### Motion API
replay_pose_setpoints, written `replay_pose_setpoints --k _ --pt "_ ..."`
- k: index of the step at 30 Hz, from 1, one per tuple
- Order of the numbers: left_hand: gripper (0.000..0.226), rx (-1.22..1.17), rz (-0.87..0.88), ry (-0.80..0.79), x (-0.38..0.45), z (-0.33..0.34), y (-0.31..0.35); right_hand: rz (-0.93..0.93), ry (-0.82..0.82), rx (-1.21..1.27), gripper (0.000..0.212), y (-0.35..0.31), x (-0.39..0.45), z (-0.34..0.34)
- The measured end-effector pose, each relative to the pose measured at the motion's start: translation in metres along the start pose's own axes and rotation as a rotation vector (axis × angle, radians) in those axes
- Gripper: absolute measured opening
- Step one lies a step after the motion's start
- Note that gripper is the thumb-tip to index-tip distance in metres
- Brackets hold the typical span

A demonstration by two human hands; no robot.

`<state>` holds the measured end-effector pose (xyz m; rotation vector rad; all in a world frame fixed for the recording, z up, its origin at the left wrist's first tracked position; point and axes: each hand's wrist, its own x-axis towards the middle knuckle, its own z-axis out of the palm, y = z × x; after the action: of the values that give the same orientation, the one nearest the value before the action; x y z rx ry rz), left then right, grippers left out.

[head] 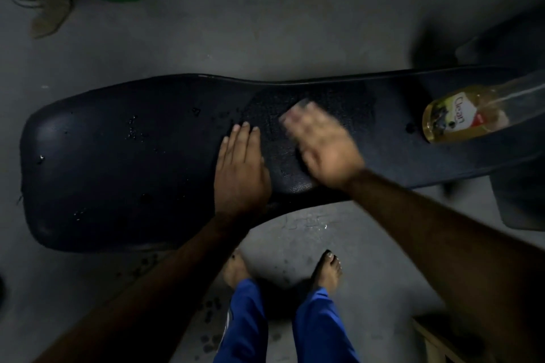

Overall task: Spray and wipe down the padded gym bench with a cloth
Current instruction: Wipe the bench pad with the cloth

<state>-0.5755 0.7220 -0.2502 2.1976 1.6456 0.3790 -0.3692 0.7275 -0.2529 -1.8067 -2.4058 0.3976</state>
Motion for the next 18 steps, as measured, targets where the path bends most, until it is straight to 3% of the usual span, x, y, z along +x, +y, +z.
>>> replay_pose_setpoints --k 2,3,4,6,8,9,11,12,13,14,16,18 --pt "0.053 -0.001 0.014 -0.017 -0.009 0.008 0.007 0.408 0.141 0.043 0.063 0.014 0.023 -0.008" --pt "0.053 0.01 0.006 -0.022 -0.012 0.011 0.009 0.521 0.167 0.064 0.061 -0.001 0.027 -0.002" --pt "0.054 0.017 -0.011 -0.022 -0.014 0.012 0.012 0.498 0.173 0.079 0.059 -0.025 0.021 0.005" --pt "0.056 0.04 -0.049 -0.017 -0.013 0.011 0.017 0.168 0.065 0.076 0.054 -0.056 -0.014 0.013" --pt "0.056 0.063 -0.077 -0.016 -0.013 0.01 0.022 -0.069 -0.021 0.027 0.055 -0.019 -0.037 0.006" --pt "0.055 0.062 -0.069 -0.013 -0.014 0.012 0.024 -0.006 0.014 -0.013 0.059 0.009 -0.032 0.0" --pt "0.052 0.033 -0.011 -0.013 -0.017 0.018 0.03 0.421 0.141 0.012 0.069 0.044 -0.015 -0.012" --pt "0.051 0.006 0.012 -0.013 -0.018 0.02 0.033 0.604 0.182 0.033 0.073 0.037 -0.01 -0.01" --pt "0.051 -0.016 0.022 -0.012 -0.018 0.023 0.037 0.649 0.191 0.045 0.073 0.018 -0.015 -0.003" --pt "0.051 -0.03 0.02 -0.01 -0.02 0.024 0.041 0.546 0.169 0.075 0.07 -0.006 -0.029 0.003" --pt "0.051 -0.048 0.004 0.0 -0.021 0.028 0.047 0.139 0.028 0.112 0.063 -0.026 -0.078 0.012" --pt "0.053 -0.03 0.005 0.012 -0.022 0.035 0.049 -0.1 0.001 0.03 0.061 0.022 -0.104 0.009"
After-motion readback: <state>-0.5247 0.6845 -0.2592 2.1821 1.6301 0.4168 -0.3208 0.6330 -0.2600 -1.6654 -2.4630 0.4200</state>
